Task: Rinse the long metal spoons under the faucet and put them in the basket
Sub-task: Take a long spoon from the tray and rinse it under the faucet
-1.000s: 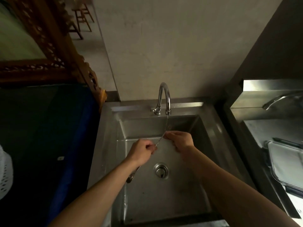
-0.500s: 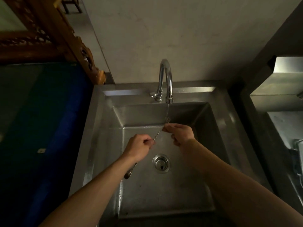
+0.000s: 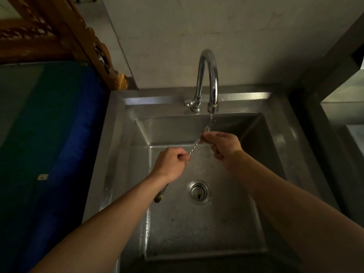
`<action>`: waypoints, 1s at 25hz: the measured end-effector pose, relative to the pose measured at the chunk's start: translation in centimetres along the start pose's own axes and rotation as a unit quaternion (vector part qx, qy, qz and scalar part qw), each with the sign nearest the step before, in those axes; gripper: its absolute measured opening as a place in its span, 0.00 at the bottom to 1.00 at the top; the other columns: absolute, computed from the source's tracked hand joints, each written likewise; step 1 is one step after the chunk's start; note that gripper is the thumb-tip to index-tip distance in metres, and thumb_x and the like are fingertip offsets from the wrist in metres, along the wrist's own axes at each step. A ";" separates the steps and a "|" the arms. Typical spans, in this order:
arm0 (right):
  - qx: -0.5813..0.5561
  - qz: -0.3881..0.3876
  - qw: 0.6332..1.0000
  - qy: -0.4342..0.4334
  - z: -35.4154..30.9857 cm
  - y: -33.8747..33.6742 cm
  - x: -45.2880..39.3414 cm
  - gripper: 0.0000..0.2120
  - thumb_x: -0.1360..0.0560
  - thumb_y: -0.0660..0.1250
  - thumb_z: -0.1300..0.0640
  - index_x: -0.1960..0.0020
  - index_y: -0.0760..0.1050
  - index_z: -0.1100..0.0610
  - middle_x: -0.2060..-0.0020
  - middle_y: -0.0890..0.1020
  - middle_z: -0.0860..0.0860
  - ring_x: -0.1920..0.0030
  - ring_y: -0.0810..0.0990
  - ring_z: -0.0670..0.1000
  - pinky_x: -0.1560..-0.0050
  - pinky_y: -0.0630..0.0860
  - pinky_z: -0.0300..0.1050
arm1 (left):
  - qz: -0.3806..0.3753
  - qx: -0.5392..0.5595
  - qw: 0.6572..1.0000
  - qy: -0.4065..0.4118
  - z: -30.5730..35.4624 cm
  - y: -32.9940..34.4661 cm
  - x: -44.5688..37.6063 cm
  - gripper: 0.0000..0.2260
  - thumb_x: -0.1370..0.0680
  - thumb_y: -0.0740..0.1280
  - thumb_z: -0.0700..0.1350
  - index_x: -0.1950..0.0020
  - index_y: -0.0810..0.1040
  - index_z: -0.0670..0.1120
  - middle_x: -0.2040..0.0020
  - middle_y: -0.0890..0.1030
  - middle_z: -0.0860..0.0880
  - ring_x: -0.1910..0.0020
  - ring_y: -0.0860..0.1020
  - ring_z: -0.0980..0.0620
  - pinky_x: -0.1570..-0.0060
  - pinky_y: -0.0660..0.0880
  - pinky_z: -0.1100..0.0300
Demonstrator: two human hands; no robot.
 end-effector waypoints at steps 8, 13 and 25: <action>0.007 0.015 1.000 -0.022 -1.4 -0.3 0.0 0.06 0.29 0.74 0.57 0.55 0.82 0.59 0.82 0.76 0.43 0.84 0.63 0.40 0.83 0.60 0.33 | 0.015 -0.025 1.000 0.009 0.9 -0.3 -0.7 0.14 0.24 0.66 0.43 0.70 0.75 0.54 0.70 0.76 0.60 0.68 0.72 0.61 0.65 0.66 0.65; 0.007 0.037 0.999 -0.020 -1.5 -0.3 0.0 0.10 0.27 0.73 0.52 0.54 0.82 0.59 0.72 0.81 0.47 0.83 0.66 0.40 0.82 0.63 0.33 | 0.020 -0.018 1.000 0.014 1.3 -0.4 -0.6 0.12 0.24 0.66 0.43 0.67 0.76 0.54 0.68 0.78 0.56 0.64 0.74 0.55 0.62 0.68 0.63; -0.017 0.049 0.999 0.010 -1.2 0.5 0.4 0.14 0.24 0.68 0.46 0.56 0.81 0.57 0.78 0.79 0.45 0.82 0.66 0.41 0.82 0.62 0.34 | 0.031 -0.024 0.999 0.017 0.5 -1.0 -0.1 0.12 0.25 0.67 0.44 0.68 0.76 0.54 0.70 0.77 0.57 0.67 0.73 0.58 0.65 0.66 0.64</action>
Point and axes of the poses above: each hand's wrist, its own x-axis away from the middle knuckle, its own y-axis out of the palm, z = x × y, the point moved 4 cm from there along -x, towards the middle knuckle
